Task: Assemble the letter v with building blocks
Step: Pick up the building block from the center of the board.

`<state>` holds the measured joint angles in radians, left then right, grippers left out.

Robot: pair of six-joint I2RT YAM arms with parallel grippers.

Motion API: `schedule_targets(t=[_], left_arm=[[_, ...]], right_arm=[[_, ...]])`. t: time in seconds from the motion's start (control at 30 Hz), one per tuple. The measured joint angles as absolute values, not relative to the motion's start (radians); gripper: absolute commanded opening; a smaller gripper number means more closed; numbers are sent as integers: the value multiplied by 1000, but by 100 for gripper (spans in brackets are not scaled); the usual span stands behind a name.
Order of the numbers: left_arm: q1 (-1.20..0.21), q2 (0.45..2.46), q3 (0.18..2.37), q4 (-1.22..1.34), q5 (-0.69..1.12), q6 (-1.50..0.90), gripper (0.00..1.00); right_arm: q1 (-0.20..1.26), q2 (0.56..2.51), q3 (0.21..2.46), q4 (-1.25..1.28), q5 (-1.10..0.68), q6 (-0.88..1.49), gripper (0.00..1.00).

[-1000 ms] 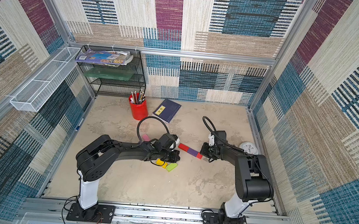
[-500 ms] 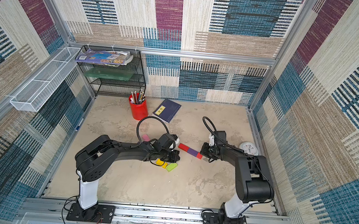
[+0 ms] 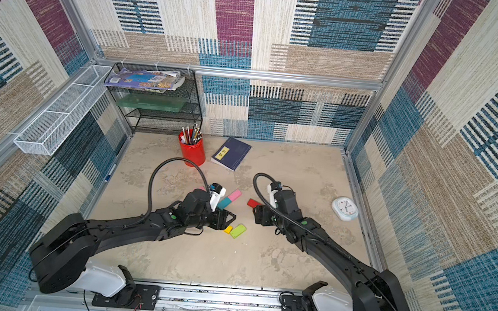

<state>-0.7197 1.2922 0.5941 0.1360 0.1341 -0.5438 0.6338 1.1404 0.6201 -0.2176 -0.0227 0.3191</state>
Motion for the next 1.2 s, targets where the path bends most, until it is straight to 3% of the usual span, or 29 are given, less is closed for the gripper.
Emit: schedule_targets(t=[0.17,0.37,0.77,1.2], left_arm=[[-632,1019,492,38,127,-548,84],[-526,822,433,-46,150,-570,85],[-458,818,403,-101,221,-583,86],[-427,891,395,-65,269,-590,86]], right_arm=[[752,1161,604,-214,10,312,89],[805,1327,665,-215,6,260,90],[887,1513,735,-214,8,188,89],[902,1531,751,-208,79,186,88]])
